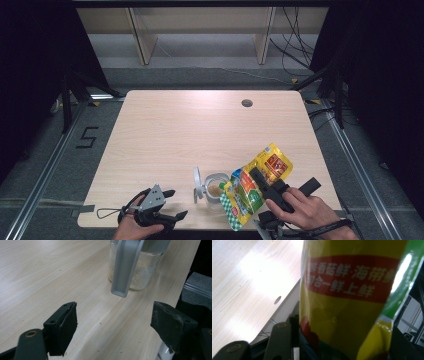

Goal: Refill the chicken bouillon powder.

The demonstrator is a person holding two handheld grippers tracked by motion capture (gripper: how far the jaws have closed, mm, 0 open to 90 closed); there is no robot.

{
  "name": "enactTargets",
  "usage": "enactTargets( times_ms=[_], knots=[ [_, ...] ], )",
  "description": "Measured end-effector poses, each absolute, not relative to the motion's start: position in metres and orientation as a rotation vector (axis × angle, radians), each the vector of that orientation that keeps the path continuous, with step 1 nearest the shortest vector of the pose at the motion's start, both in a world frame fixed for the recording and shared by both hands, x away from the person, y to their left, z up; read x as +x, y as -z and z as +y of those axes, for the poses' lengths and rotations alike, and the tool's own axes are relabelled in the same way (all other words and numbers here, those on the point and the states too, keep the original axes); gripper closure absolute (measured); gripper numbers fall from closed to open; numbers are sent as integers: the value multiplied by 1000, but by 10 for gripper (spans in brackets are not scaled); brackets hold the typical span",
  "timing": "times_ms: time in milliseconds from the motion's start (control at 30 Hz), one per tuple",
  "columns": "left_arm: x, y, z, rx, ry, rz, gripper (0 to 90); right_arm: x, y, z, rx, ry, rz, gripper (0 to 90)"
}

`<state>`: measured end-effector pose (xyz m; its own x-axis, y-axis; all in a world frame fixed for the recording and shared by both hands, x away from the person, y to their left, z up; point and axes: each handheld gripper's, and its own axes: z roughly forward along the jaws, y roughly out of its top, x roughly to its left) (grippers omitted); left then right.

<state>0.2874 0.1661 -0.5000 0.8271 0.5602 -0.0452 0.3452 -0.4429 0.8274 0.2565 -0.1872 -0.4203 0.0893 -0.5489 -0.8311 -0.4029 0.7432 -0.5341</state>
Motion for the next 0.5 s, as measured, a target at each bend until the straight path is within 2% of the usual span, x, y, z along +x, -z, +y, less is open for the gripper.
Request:
enactTargets(
  times_ms=[500],
  knots=[
    [286, 501, 165, 2054, -266, 692, 207, 257, 419, -187, -815, 126, 1530, 534]
  ],
)
